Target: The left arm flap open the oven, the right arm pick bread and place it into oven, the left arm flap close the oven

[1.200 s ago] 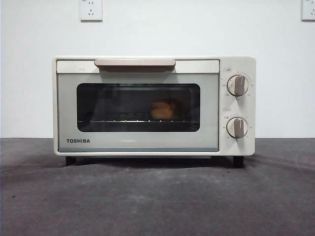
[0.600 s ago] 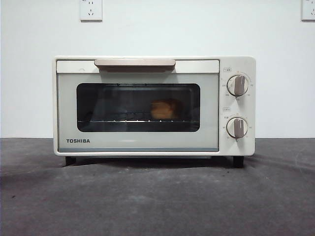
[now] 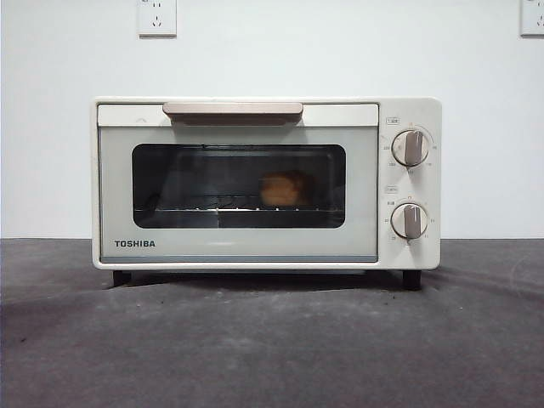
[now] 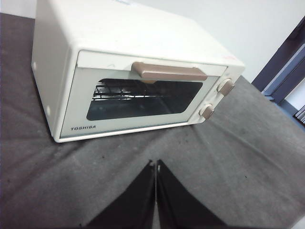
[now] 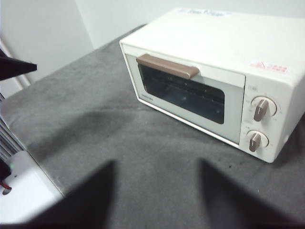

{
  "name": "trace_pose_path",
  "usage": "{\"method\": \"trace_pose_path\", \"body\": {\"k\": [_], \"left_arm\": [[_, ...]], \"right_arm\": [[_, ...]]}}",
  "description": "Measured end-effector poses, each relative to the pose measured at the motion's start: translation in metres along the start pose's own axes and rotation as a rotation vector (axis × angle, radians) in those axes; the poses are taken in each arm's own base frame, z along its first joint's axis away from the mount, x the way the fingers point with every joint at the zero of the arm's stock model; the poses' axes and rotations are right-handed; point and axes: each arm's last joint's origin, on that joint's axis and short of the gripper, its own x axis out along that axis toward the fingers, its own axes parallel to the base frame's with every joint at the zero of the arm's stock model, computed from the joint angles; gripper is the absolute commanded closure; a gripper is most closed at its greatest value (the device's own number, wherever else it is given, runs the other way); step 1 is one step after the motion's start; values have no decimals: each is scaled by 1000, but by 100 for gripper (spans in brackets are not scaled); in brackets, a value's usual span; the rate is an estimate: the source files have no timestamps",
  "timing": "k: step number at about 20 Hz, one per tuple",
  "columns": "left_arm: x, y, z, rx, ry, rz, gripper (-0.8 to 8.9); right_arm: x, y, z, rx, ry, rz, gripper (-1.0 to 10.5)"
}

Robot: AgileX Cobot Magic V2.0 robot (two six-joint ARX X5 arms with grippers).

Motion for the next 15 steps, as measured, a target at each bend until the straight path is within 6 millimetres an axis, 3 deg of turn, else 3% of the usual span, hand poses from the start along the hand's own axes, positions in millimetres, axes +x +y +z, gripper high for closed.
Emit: {"method": "trace_pose_path", "body": {"k": [15], "left_arm": [[0,0,0,1,2,0,803]], "right_arm": [[0,0,3,-5,-29,-15,930]]}}
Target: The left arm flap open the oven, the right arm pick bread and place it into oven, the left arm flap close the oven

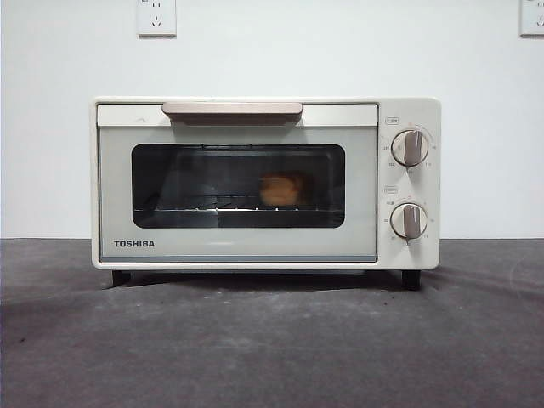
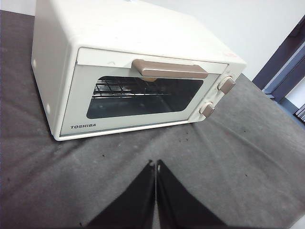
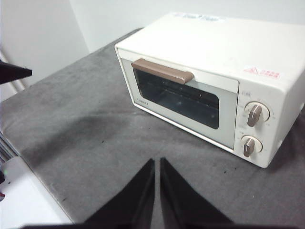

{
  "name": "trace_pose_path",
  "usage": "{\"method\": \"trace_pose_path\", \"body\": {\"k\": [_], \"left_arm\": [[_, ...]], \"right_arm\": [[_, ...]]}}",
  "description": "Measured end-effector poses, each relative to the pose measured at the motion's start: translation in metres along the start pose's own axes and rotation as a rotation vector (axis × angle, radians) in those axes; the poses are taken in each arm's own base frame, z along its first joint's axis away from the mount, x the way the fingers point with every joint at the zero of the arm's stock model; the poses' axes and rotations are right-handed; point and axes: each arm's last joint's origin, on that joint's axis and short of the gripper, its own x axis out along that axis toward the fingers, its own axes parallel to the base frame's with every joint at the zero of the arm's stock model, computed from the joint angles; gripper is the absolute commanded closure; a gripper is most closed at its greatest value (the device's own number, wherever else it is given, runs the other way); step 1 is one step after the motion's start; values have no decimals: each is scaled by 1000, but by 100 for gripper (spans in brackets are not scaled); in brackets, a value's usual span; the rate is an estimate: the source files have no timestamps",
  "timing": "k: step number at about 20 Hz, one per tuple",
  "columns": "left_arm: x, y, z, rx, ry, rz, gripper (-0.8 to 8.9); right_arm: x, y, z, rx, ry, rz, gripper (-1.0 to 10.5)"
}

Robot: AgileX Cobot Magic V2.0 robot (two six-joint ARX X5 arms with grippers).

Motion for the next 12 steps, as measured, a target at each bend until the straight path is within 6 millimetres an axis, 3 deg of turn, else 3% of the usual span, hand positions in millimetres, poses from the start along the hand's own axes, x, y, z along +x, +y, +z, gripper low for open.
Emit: {"method": "trace_pose_path", "body": {"k": [8,12], "left_arm": [[1,0,1,20,-24,-5,803],[11,10,-7,44,-51,-10,804]], "right_arm": [[0,0,1,-1,-13,2,930],[0,0,1,-1,-13,2,930]]}}
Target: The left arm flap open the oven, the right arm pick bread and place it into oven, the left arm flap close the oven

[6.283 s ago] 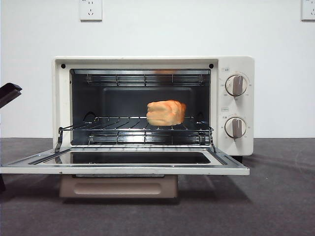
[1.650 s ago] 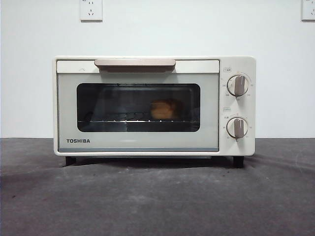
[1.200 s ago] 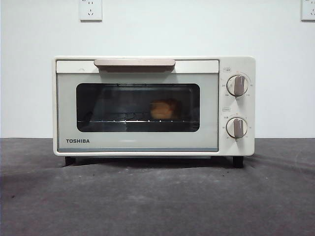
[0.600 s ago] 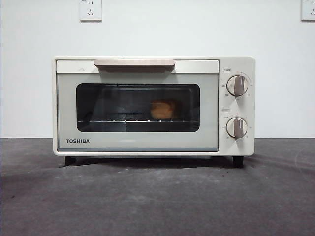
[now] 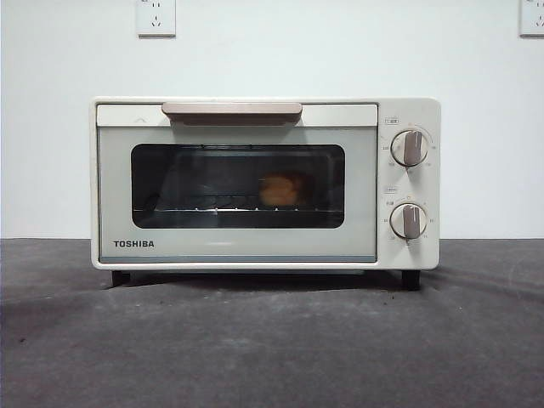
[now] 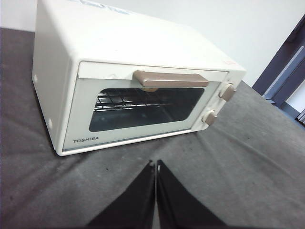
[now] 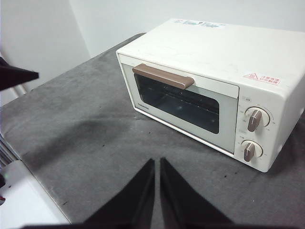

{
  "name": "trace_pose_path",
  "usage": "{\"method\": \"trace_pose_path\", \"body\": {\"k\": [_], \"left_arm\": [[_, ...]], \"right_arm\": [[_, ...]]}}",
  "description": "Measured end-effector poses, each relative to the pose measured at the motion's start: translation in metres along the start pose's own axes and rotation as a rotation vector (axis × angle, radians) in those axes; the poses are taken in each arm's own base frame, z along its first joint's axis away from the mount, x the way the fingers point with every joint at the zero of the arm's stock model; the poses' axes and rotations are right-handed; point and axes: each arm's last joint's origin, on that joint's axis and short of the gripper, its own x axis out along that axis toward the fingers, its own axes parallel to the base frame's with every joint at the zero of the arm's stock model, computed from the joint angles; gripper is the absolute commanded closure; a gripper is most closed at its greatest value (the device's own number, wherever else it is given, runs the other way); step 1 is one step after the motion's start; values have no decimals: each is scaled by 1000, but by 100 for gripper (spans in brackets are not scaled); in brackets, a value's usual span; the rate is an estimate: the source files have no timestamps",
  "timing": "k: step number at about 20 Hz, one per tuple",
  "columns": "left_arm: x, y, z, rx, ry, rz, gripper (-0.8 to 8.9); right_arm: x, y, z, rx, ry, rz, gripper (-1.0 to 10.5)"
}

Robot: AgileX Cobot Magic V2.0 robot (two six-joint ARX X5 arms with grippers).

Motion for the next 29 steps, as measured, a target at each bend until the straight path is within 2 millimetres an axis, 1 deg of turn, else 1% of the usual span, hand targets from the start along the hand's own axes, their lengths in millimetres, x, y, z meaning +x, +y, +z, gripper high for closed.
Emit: {"method": "trace_pose_path", "body": {"k": [4,7,9,12,14,15,18,22,25,29], "left_arm": [[15,16,-22,115,-75,7,803],[25,31,-43,196,-165,87,803],[31,40,-59,203,-204,165,803],[36,53,-82,161,-194,287,803],[38,57,-91,145,-189,344,803],[38,59,-94,139,-186,367,803],[36,59,-93,140,-209,415,804],[35,62,-97,119,-186,499,804],[35,62,-97,120,-189,523,804],[36,62,-97,126,-185,512,804]], "right_arm": [[0,0,0,0,0,0,930],[0,0,0,0,0,0,930],[0,0,0,0,0,0,930],[0,0,0,0,0,0,930],[0,0,0,0,0,0,930],[0,0,0,0,0,0,930],[0,0,0,0,0,0,931],[0,0,0,0,0,0,930],[0,0,0,0,0,0,930],[0,0,0,0,0,0,930]]}}
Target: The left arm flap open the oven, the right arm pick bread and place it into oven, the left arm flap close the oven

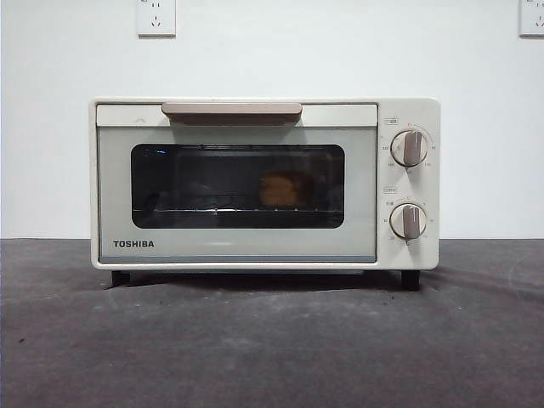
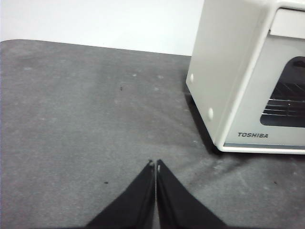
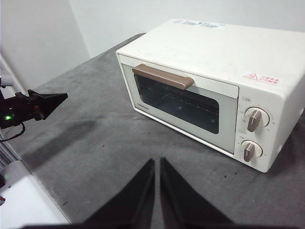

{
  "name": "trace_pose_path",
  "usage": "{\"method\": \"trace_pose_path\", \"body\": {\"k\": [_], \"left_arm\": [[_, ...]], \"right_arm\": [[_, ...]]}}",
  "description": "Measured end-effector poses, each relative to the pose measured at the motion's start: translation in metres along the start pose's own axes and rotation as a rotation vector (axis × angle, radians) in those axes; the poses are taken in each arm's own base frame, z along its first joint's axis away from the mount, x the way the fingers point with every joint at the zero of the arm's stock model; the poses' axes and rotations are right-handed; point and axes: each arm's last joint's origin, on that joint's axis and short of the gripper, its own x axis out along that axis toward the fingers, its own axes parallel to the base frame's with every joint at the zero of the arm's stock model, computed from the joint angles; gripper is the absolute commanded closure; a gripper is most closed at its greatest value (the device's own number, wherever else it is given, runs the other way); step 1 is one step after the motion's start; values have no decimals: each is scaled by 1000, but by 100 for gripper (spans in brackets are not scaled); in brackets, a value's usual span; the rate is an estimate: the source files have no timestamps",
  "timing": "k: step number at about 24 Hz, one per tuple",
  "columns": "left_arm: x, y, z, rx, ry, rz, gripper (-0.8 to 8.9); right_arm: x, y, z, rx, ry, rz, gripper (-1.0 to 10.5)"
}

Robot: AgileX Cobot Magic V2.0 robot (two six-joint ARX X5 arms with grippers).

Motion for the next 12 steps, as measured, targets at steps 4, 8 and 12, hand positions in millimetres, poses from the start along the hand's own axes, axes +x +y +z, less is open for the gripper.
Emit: {"method": "trace_pose_path", "body": {"k": [4,8,12], "left_arm": [[0,-1,0,21,1,1,804],[0,0,0,33,2,30,804],[0,0,-1,46,2,61,804]], "right_arm": [[0,0,0,0,0,0,930],[0,0,0,0,0,0,930],[0,0,0,0,0,0,930]]}}
